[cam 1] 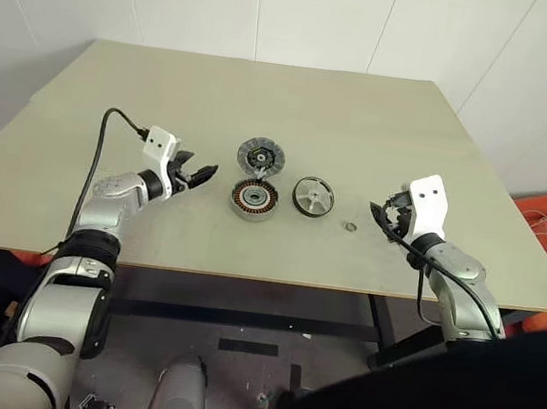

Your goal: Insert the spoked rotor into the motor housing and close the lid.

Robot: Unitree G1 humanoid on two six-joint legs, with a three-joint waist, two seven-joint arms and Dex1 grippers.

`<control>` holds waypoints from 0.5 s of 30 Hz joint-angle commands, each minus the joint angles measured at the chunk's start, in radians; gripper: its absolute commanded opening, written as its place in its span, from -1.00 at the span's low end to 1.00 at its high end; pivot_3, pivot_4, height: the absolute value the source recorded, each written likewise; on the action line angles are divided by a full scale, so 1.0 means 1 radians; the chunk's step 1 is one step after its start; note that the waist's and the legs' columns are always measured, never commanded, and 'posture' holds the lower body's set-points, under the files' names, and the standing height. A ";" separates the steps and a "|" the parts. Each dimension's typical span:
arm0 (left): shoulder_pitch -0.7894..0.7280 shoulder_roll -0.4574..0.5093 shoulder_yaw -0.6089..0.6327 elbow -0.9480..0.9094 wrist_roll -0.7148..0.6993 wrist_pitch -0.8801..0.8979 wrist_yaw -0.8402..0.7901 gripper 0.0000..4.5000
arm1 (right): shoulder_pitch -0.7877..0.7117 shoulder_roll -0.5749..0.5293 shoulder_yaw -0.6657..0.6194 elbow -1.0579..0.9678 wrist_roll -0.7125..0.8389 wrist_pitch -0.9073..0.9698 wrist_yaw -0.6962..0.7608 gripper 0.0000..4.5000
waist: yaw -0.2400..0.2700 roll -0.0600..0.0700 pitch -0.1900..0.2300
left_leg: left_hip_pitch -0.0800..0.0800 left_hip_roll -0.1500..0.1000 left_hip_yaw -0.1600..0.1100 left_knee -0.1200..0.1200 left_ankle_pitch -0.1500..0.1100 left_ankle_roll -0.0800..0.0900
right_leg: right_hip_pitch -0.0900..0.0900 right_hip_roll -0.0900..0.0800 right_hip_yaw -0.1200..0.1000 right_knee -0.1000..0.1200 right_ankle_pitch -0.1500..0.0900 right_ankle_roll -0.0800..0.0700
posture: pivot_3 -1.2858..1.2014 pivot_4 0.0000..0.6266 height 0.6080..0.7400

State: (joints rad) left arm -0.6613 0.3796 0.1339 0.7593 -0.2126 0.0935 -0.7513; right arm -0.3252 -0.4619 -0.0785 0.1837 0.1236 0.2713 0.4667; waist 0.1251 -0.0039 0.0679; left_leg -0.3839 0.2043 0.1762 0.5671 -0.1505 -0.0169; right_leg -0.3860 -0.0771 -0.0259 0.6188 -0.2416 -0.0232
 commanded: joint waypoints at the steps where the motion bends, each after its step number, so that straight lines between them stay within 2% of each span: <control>1: -0.001 0.014 -0.001 -0.056 -0.019 0.004 -0.045 1.00 | -0.008 -0.012 -0.025 -0.029 0.028 -0.008 0.028 0.52 | 0.000 0.000 0.000 | 0.000 0.000 0.000 0.000 0.000 0.000 | 0.000 0.000 0.000 0.000 0.000 0.000 | 0.03 -1.00 1.00; 4: 0.004 0.013 0.003 -0.062 -0.023 0.007 -0.051 1.00 | -0.007 -0.009 -0.028 -0.028 0.030 -0.007 0.029 0.95 | 0.000 0.000 0.000 | 0.000 0.000 0.000 0.000 0.000 0.000 | 0.000 0.000 0.000 0.000 0.000 0.000 | 0.03 -1.00 1.00; 7: -0.003 0.006 0.015 -0.050 -0.011 -0.023 -0.004 1.00 | -0.018 -0.005 -0.030 -0.011 0.003 -0.012 -0.016 0.98 | 0.000 0.000 0.000 | 0.000 0.000 0.000 0.000 0.000 0.000 | 0.000 0.000 0.000 0.000 0.000 0.000 | 0.03 -1.00 1.00; 11: -0.002 0.003 0.011 -0.063 -0.024 -0.009 -0.019 1.00 | -0.011 0.001 -0.034 -0.034 0.054 0.001 0.024 0.98 | 0.000 0.000 0.000 | 0.000 0.000 0.000 0.000 0.000 0.000 | 0.000 0.000 0.000 0.000 0.000 0.000 | 0.03 -1.00 1.00; 15: 0.003 -0.002 0.012 -0.065 -0.015 -0.065 -0.003 1.00 | -0.010 0.007 -0.016 -0.008 0.022 -0.025 -0.007 0.98 | 0.000 0.000 0.000 | 0.000 0.000 0.000 0.000 0.000 0.000 | 0.000 0.000 0.000 0.000 0.000 0.000 | 0.03 -1.00 1.00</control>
State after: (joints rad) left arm -0.6480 0.3772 0.1334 0.7352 -0.2187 0.0662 -0.7573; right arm -0.3243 -0.4536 -0.0794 0.1839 0.1548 0.2679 0.4683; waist 0.1251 -0.0039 0.0679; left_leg -0.3840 0.2043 0.1761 0.5671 -0.1505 -0.0169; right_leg -0.3860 -0.0771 -0.0260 0.6189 -0.2416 -0.0232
